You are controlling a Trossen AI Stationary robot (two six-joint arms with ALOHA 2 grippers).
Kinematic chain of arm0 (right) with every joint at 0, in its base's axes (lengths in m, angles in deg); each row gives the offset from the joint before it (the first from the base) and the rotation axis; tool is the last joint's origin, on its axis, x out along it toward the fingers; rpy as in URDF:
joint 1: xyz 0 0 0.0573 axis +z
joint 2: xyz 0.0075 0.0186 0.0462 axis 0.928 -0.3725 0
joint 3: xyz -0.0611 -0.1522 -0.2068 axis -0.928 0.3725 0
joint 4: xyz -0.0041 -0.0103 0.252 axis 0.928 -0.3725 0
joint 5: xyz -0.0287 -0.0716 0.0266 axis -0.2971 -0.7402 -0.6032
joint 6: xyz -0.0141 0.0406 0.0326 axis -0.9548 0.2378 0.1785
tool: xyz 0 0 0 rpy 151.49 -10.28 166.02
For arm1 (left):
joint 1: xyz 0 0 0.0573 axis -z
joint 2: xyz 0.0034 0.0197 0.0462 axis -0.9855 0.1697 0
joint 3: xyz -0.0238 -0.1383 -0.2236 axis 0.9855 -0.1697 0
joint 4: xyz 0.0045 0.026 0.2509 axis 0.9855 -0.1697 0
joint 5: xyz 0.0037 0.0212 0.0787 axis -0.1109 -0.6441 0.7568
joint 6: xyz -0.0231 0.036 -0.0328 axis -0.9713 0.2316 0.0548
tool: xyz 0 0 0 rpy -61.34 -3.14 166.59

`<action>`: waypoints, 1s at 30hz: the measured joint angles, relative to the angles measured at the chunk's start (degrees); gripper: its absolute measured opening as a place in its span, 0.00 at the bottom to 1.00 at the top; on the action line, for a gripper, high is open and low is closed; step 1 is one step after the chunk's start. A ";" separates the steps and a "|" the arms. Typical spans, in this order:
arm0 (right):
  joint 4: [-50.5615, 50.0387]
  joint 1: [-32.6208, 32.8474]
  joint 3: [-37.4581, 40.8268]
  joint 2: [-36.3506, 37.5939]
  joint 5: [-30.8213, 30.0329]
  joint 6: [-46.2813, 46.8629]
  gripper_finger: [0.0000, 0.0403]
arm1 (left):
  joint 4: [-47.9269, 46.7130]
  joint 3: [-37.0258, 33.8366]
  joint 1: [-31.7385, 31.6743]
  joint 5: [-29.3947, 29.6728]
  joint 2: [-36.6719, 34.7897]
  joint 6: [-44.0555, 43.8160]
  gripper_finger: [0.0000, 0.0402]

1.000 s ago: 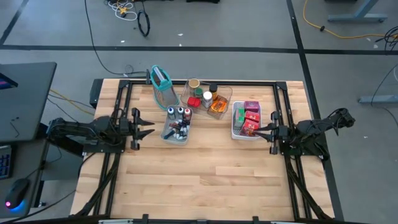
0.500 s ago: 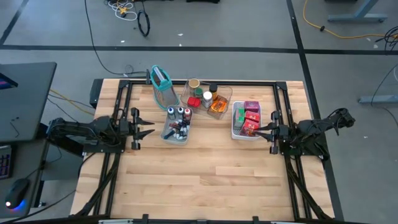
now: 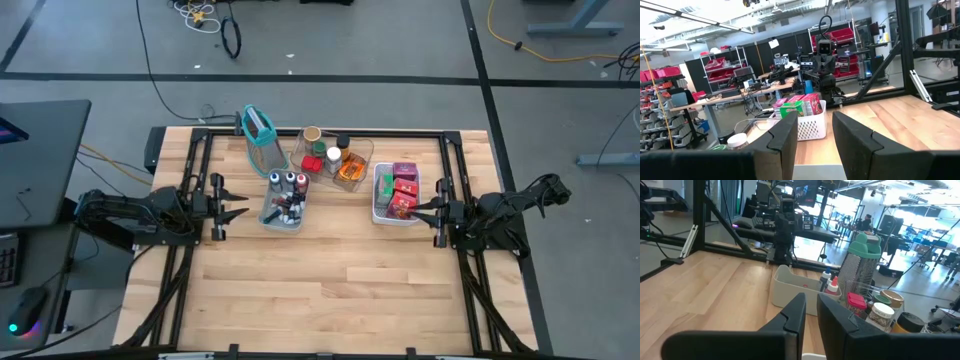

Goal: Pick & Place Kitchen Items
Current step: Return to Home Position

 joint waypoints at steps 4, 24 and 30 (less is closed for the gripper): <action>-0.29 0.00 0.00 0.00 0.00 -0.02 0.15 | 0.00 0.00 0.00 -0.01 0.00 0.00 0.32; 11.65 0.00 6.48 0.00 13.30 -0.76 0.15 | -0.02 0.00 0.00 -0.01 0.00 -0.04 0.32; 9.64 -0.02 8.09 -0.11 13.52 1.03 0.15 | -0.02 0.00 0.00 -0.01 0.00 -0.04 0.32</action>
